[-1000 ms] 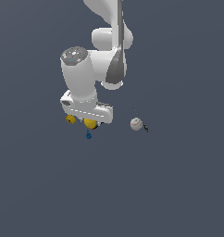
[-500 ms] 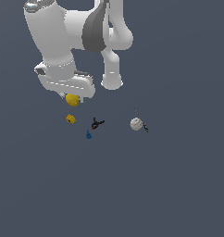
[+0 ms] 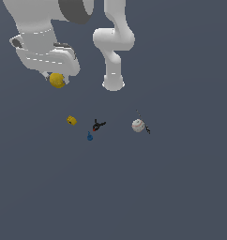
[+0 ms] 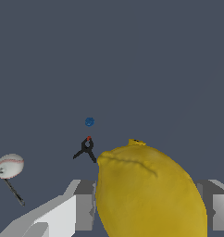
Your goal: Pick up a designated object from a clutter of objects.
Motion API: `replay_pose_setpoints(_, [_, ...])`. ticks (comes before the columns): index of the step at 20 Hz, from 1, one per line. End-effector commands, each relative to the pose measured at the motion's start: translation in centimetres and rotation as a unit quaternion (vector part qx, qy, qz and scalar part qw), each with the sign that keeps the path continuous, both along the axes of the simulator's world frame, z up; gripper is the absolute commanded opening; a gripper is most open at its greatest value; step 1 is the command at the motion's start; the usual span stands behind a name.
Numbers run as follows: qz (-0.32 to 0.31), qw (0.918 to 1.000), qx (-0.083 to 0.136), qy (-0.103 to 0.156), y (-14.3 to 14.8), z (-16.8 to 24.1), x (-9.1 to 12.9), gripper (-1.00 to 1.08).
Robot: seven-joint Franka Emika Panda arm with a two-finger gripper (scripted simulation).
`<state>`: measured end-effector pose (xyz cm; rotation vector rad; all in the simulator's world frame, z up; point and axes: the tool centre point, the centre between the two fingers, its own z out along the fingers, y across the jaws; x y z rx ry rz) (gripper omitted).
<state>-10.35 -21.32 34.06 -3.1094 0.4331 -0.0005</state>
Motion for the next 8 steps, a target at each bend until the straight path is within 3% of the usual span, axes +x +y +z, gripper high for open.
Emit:
replay_pose_setpoints(1, [0.001, 1.0000, 0.000, 0.000, -0.8, 1.2, -0.6, -1.00])
replay_pose_setpoints(8, [0.001, 1.0000, -0.001, 0.000, -1.8, 2.4, -1.1, -1.00])
